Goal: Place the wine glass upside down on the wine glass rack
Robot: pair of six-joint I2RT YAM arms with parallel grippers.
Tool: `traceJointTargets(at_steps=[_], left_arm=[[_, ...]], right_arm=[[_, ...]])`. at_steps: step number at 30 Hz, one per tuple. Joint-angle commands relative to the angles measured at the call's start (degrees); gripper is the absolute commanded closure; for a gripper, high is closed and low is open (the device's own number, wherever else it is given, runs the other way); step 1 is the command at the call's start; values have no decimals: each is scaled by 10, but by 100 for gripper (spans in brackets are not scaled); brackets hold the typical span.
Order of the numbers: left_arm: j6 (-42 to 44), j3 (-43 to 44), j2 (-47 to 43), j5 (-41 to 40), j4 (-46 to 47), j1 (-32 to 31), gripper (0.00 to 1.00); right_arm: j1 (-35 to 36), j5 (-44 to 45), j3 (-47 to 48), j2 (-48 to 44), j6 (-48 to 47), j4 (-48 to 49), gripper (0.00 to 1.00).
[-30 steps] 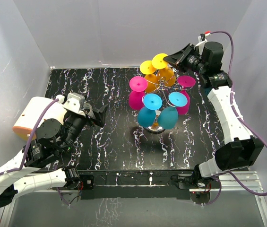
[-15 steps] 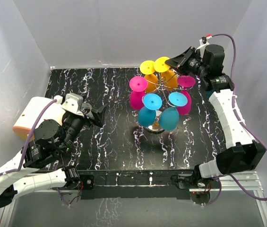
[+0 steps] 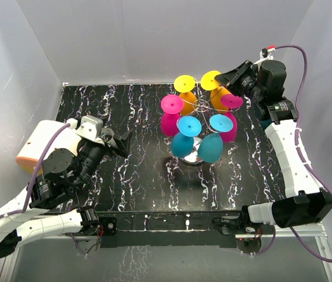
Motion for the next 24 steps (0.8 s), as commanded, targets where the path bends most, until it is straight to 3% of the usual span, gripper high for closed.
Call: traceJointTargets(at_steps=[1, 24], left_arm=[[0, 0, 1, -7, 10, 1, 7], [-1, 10, 9, -10, -1, 1, 6]], right_arm=[[-2, 50, 4, -11, -25, 23, 100], [-2, 66, 28, 35, -30, 45, 100]])
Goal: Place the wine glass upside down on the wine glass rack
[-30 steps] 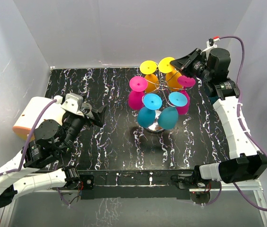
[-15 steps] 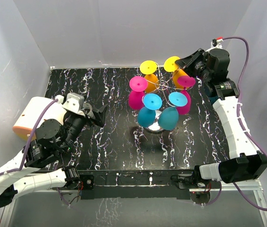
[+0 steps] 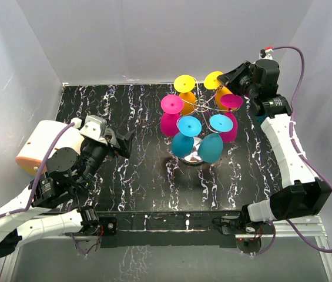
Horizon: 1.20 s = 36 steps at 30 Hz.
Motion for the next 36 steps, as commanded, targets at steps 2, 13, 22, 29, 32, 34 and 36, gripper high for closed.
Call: traceJointTargets(at_steps=[2, 13, 22, 29, 32, 34, 36], left_arm=[[8, 9, 1, -8, 11, 0, 6], [15, 10, 11, -8, 15, 1, 6], [16, 9, 13, -5, 14, 1, 6], [15, 11, 18, -7, 10, 1, 5], [9, 12, 19, -13, 10, 1, 4], [-2, 16, 23, -12, 5, 1, 2], [-27, 25, 30, -10, -5, 1, 1]], right_arm=[[0, -14, 30, 3, -10, 40, 100], [0, -26, 40, 10, -23, 33, 96], [0, -27, 57, 15, -42, 18, 63], [0, -18, 65, 14, -60, 7, 46], [0, -12, 66, 11, -67, 5, 42], [0, -9, 65, 8, -72, 5, 39], [0, -4, 64, 3, -74, 10, 37]])
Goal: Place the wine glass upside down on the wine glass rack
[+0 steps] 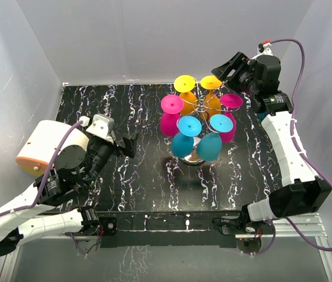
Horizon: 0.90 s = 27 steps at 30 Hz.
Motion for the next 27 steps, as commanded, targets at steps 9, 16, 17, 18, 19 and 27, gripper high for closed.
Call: traceJointTargets(at_steps=[9, 16, 17, 18, 19, 27], left_arm=[[-91, 50, 23, -11, -44, 1, 1], [-55, -2, -22, -54, 8, 1, 1], [-51, -8, -25, -56, 17, 1, 1], [-49, -13, -28, -57, 22, 1, 1], [-48, -18, -28, -59, 29, 1, 1], [-34, -30, -8, -64, 44, 1, 1]], right_arm=[[-1, 75, 9, -57, -39, 41, 23], [-1, 159, -80, -168, -58, 42, 17], [-1, 173, -102, -191, -61, 37, 17], [-1, 189, -122, -220, -63, 32, 16], [-1, 203, -143, -248, -64, 24, 15], [-1, 306, -249, -449, -61, -85, 15]])
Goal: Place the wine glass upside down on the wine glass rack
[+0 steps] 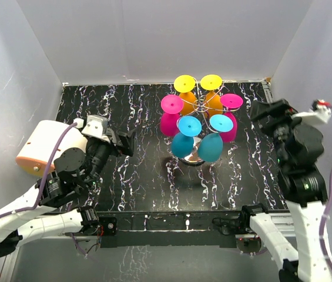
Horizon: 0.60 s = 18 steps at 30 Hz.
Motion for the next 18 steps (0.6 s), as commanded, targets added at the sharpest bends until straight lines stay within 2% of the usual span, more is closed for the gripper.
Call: traceJointTargets(at_steps=[1, 6, 10, 18], left_arm=[[12, -1, 13, -17, 23, 1, 1], [5, 2, 8, -20, 15, 0, 1], [-5, 7, -6, -51, -8, 1, 1], [-2, 14, -37, -82, -25, 1, 1]], right_arm=[[-1, 89, -26, -80, -15, -65, 15], [-1, 144, -40, -162, -37, -114, 15], [-1, 154, -47, -215, -44, -136, 16], [-1, 165, -45, -264, -49, -147, 17]])
